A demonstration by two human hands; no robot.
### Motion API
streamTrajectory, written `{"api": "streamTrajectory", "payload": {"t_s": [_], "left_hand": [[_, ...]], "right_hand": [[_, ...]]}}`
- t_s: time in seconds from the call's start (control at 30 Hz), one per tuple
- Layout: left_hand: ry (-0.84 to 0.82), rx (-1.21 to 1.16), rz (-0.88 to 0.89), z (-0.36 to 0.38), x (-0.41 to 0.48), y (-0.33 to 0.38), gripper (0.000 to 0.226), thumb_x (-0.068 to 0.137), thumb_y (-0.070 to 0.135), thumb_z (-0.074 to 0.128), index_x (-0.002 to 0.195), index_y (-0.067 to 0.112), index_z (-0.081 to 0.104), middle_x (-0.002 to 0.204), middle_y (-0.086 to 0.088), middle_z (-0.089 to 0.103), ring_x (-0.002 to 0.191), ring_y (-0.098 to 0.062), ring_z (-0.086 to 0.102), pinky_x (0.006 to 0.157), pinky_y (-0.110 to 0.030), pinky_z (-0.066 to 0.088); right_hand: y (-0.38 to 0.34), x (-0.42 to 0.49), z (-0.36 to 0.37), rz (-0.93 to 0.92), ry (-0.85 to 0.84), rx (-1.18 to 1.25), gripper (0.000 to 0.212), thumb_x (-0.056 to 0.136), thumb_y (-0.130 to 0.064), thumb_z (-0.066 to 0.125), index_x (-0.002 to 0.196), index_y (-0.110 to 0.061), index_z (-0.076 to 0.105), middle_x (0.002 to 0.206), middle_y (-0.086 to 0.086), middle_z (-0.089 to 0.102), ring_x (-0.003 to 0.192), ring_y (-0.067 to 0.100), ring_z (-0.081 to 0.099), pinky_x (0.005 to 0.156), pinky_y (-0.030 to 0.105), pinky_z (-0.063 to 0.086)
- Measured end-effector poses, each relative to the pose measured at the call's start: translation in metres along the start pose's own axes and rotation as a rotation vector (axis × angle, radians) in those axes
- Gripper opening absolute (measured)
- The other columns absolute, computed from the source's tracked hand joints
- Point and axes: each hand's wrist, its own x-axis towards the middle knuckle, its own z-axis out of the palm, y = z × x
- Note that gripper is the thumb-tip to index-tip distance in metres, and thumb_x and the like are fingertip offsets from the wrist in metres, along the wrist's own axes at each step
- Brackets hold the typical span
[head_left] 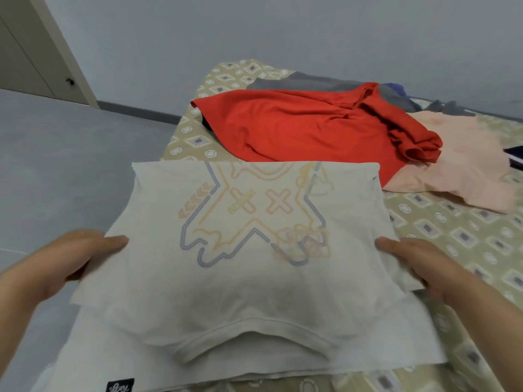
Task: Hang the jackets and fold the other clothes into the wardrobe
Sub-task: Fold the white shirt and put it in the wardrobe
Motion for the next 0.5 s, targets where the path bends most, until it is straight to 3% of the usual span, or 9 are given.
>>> {"api": "streamTrajectory", "payload": {"t_s": [0.03, 0.1, 0.2, 0.27, 0.33, 0.37, 0.43, 0.5], "left_hand": [[-0.028, 0.023, -0.018, -0.003, -0.008, -0.008, 0.012, 0.081, 0.026, 0.074, 0.081, 0.015, 0.078, 0.082, -0.014, 0.076, 0.066, -0.029, 0.073, 0.054, -0.031, 0.053], [-0.049, 0.007, -0.040, -0.007, -0.018, -0.021, 0.014, 0.084, 0.018, 0.071, 0.090, 0.006, 0.074, 0.084, -0.015, 0.075, 0.064, -0.030, 0.071, 0.055, -0.030, 0.053], [0.013, -0.168, -0.131, -0.006, -0.024, -0.031, 0.010, 0.092, 0.013, 0.064, 0.091, 0.002, 0.064, 0.060, -0.013, 0.064, 0.039, -0.015, 0.051, 0.038, -0.016, 0.039], [0.083, -0.101, -0.137, 0.002, -0.029, -0.036, 0.015, 0.094, 0.011, 0.063, 0.090, -0.002, 0.059, 0.052, -0.012, 0.058, 0.035, -0.014, 0.043, 0.038, -0.015, 0.035], [0.215, 0.123, -0.034, 0.015, -0.038, -0.039, 0.021, 0.090, 0.015, 0.069, 0.091, -0.004, 0.060, 0.063, -0.015, 0.065, 0.049, -0.024, 0.055, 0.049, -0.029, 0.048], [0.342, 0.257, 0.050, 0.020, -0.044, -0.039, 0.023, 0.087, 0.017, 0.073, 0.094, -0.002, 0.061, 0.079, -0.018, 0.069, 0.066, -0.031, 0.061, 0.062, -0.038, 0.052], [0.557, 0.489, 0.259, 0.034, -0.060, -0.031, 0.037, 0.083, 0.021, 0.075, 0.111, 0.002, 0.062, 0.111, -0.024, 0.065, 0.099, -0.041, 0.060, 0.086, -0.049, 0.047], [0.539, 0.562, 0.586, 0.060, -0.078, -0.022, 0.049, 0.085, 0.030, 0.071, 0.126, 0.005, 0.061, 0.131, -0.022, 0.059, 0.119, -0.042, 0.055, 0.100, -0.051, 0.043]], "right_hand": [[0.008, -0.009, 0.000, -0.005, 0.012, -0.036, 0.025, 0.084, -0.028, 0.076, 0.101, -0.010, 0.071, 0.082, 0.008, 0.077, 0.063, 0.027, 0.073, 0.050, 0.030, 0.056], [0.019, -0.023, 0.002, -0.016, 0.021, -0.044, 0.018, 0.088, -0.022, 0.073, 0.102, -0.012, 0.070, 0.084, 0.005, 0.077, 0.068, 0.024, 0.075, 0.049, 0.027, 0.056], [0.028, -0.030, -0.001, 0.025, 0.092, 0.102, 0.014, 0.092, -0.019, 0.069, 0.096, -0.005, 0.066, 0.065, 0.005, 0.070, 0.045, 0.019, 0.061, 0.047, 0.026, 0.047], [0.036, -0.028, -0.003, -0.031, 0.231, 0.012, 0.020, 0.091, -0.023, 0.070, 0.091, -0.004, 0.067, 0.057, 0.005, 0.065, 0.042, 0.017, 0.052, 0.045, 0.027, 0.044], [0.044, -0.025, -0.002, -0.143, 0.392, -0.358, 0.029, 0.087, -0.035, 0.071, 0.081, -0.008, 0.064, 0.062, 0.002, 0.065, 0.054, 0.019, 0.058, 0.051, 0.030, 0.043], [0.045, -0.026, 0.000, -0.175, 0.459, -0.505, 0.032, 0.084, -0.041, 0.071, 0.080, -0.011, 0.060, 0.067, 0.000, 0.064, 0.060, 0.018, 0.059, 0.054, 0.032, 0.041], [0.046, -0.030, 0.001, -0.181, 0.446, -0.464, 0.035, 0.079, -0.046, 0.072, 0.086, -0.013, 0.059, 0.074, 0.000, 0.066, 0.066, 0.020, 0.063, 0.062, 0.035, 0.048], [0.043, -0.031, -0.005, -0.133, 0.312, -0.178, 0.043, 0.075, -0.040, 0.077, 0.093, -0.003, 0.065, 0.078, 0.008, 0.073, 0.068, 0.029, 0.070, 0.071, 0.044, 0.058]]}}
